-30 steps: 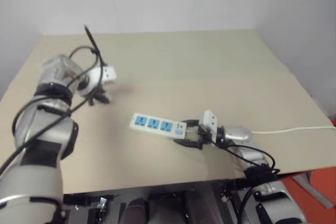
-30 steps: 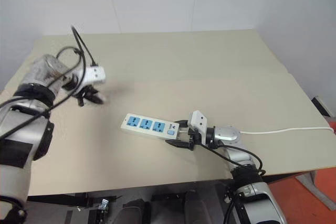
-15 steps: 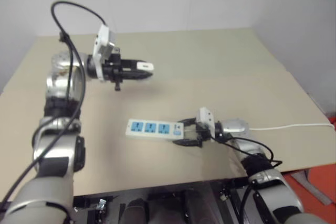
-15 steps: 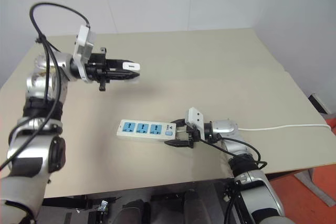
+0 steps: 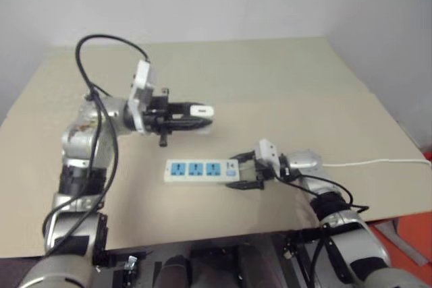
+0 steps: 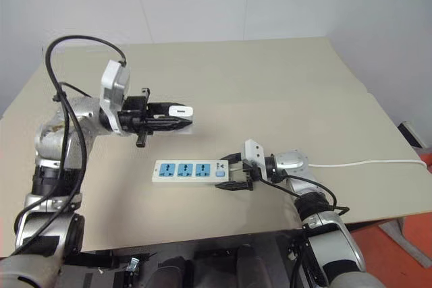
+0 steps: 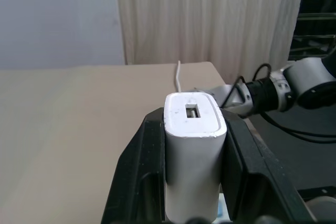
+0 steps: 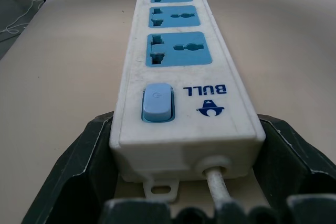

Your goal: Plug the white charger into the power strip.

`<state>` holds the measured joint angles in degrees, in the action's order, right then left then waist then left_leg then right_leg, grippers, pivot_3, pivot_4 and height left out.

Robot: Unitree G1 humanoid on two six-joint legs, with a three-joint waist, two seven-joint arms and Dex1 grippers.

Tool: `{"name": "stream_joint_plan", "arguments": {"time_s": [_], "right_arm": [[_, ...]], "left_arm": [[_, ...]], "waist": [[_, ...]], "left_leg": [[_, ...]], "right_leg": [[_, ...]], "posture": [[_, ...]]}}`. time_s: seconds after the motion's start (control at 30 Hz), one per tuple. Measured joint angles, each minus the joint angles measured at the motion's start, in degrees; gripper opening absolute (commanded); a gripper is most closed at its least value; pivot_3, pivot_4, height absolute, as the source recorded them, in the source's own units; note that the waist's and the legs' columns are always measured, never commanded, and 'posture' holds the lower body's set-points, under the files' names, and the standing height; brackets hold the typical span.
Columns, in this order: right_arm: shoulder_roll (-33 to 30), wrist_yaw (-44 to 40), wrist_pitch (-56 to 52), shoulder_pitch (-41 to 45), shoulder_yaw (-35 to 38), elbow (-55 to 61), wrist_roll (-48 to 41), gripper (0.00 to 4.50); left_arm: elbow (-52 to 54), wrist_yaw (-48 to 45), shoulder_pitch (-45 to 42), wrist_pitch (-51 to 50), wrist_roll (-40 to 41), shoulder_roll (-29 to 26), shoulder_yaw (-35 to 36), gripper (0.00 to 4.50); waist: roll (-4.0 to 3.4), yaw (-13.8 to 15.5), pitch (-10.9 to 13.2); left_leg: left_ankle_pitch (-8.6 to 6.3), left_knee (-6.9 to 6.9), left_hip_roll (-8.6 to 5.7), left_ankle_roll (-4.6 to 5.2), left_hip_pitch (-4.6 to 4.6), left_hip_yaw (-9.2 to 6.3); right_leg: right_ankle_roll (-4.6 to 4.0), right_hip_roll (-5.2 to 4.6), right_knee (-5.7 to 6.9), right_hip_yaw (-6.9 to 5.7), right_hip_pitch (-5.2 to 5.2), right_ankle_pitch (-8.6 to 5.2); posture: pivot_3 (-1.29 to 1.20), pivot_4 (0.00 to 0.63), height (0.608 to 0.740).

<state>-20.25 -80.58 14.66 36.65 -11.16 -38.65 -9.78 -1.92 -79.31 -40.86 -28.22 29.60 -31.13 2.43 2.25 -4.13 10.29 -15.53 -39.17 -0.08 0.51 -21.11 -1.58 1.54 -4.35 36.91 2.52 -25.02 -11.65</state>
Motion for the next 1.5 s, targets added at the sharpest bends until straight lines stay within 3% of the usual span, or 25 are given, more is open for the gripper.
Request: {"name": "stream_joint_plan", "arguments": {"time_s": [0.4, 0.8, 1.5], "right_arm": [[0.1, -0.1, 0.4, 0.3, 0.0, -0.8, 0.1, 3.43], [0.0, 0.0, 0.3, 0.1, 0.0, -0.5, 0.1, 3.43], [-0.2, 0.8, -0.1, -0.9, 0.2, 0.8, 0.0, 3.43]], "left_arm": [[4.1, 2.2, 6.0, 2.3, 1.1, 1.2, -3.9, 1.01], [-6.0, -0.5, 8.0, 16.1, -5.3, 3.6, -9.2, 1.01], [-10.4, 1.2, 9.8, 22.5, -9.3, 6.9, -11.5, 1.01]], "waist": [[0.0, 0.1, 0.0], [0.0, 0.1, -0.1], [0.0, 0.2, -0.1]], "left_leg": [[0.0, 0.0, -0.01, -0.01, 0.04, 0.01], [0.0, 0.0, -0.02, 0.0, 0.05, 0.07], [0.0, 0.01, -0.02, 0.0, 0.06, 0.06]], "right_leg": [[-0.02, -0.02, -0.11, 0.02, 0.04, 0.01], [-0.02, -0.01, -0.14, 0.01, 0.07, 0.01], [-0.02, -0.02, -0.17, -0.01, 0.1, 0.01]], "posture": [[0.0, 0.15, 0.74], [0.0, 0.15, 0.74], [0.0, 0.15, 0.74]]}}
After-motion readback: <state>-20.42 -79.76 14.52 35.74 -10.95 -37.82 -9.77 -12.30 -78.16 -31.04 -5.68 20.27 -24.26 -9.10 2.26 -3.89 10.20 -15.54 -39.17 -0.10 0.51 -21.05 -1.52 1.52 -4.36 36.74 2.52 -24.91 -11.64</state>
